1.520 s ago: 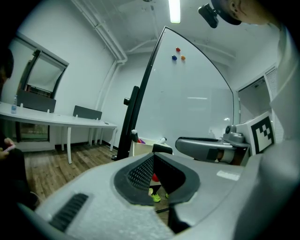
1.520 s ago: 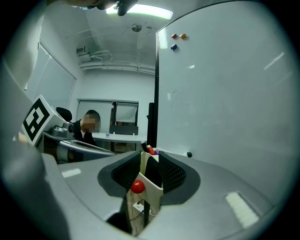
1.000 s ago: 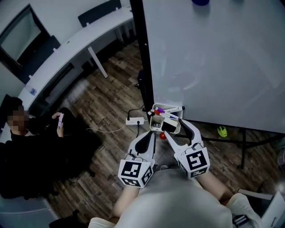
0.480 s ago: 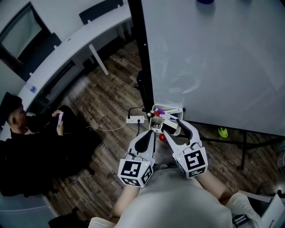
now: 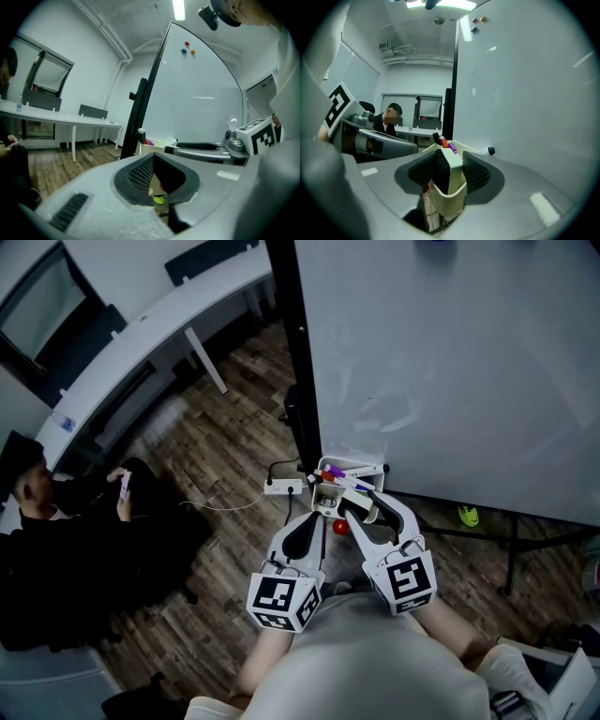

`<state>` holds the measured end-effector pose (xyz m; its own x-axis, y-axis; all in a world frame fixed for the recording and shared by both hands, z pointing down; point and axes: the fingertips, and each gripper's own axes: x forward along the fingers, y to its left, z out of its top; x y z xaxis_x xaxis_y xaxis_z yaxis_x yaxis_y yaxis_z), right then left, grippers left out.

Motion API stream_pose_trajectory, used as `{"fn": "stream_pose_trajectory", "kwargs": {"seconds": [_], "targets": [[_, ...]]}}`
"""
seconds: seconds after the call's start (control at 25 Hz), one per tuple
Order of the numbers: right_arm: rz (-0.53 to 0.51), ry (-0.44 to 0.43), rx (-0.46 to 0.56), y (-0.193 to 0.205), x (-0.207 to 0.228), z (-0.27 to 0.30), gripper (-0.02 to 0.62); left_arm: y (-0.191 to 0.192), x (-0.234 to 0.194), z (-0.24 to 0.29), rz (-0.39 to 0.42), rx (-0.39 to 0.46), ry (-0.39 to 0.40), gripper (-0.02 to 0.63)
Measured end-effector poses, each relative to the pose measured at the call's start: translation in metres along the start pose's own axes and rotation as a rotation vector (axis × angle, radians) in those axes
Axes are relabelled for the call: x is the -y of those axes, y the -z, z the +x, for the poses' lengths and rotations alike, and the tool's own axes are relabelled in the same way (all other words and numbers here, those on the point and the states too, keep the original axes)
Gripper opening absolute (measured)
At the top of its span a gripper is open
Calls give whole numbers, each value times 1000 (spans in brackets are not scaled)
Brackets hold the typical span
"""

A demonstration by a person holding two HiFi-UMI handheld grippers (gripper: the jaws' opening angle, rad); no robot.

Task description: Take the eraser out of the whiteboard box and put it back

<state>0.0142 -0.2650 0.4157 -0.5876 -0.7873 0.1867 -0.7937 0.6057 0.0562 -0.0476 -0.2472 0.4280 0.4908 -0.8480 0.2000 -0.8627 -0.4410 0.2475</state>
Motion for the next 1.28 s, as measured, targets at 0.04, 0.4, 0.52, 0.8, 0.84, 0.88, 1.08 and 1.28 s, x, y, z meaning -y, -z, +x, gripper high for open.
{"fn": "stream_pose_trajectory", "kwargs": {"seconds": [0.04,0.4,0.52,0.8,0.84,0.88,1.08,1.28], "targets": [[-1,-1,-1,0,0,0,187,0,0,0,-1,0,1,0],[-20,1,-5,-2,-1,-2,178,-2,2,-1,3,1,2,0],[-26,5,1,-4,-1,-3,176,-3,3,-1,6,1,5,0],[-37,18,21,-11,-1,-4,175,-4,2,-3,9,2,9,0],[-44,19,25,-13,-1,-5,175,-5,2,-3,10,2,9,0],[-56,19,32,-14,0,-5,175,-5,2,-3,10,2,10,0],[-47,30,35,-19,0,-8,175,-8,4,-5,16,5,16,0],[-54,37,44,-24,-1,-11,174,-9,6,-7,19,7,23,0]]}}
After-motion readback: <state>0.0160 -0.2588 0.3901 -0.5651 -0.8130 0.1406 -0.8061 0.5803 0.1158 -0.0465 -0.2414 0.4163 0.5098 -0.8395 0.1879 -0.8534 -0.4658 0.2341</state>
